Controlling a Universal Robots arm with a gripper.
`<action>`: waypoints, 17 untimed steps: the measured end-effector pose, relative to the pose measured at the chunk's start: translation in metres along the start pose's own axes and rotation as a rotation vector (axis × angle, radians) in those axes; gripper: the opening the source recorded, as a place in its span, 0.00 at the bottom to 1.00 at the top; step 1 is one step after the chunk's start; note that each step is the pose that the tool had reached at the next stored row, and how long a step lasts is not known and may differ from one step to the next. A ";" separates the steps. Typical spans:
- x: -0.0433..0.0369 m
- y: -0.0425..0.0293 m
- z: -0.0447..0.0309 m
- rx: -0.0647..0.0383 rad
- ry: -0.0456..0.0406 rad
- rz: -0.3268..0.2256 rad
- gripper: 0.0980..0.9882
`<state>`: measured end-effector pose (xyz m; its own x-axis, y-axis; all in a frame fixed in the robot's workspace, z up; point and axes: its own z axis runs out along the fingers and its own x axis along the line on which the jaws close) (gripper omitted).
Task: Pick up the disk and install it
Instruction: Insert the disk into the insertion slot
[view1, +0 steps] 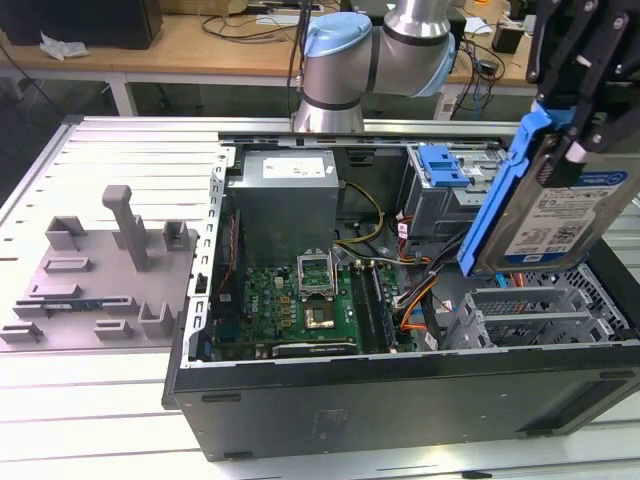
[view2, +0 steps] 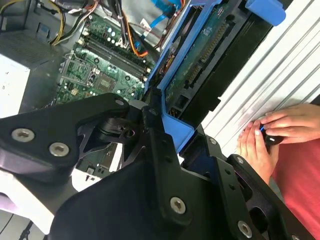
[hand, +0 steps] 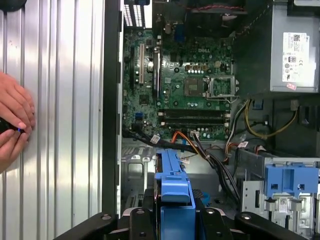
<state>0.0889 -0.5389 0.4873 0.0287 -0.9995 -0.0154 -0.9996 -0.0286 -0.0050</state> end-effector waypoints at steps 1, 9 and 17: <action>0.0001 -0.0027 0.0002 0.000 0.0000 -0.001 0.30; 0.0009 -0.0189 0.0021 0.000 0.0004 -0.004 0.30; 0.0009 -0.0189 0.0021 0.000 0.0005 -0.004 0.30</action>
<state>0.1079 -0.5392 0.4852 0.0331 -0.9993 -0.0149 -0.9994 -0.0330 -0.0050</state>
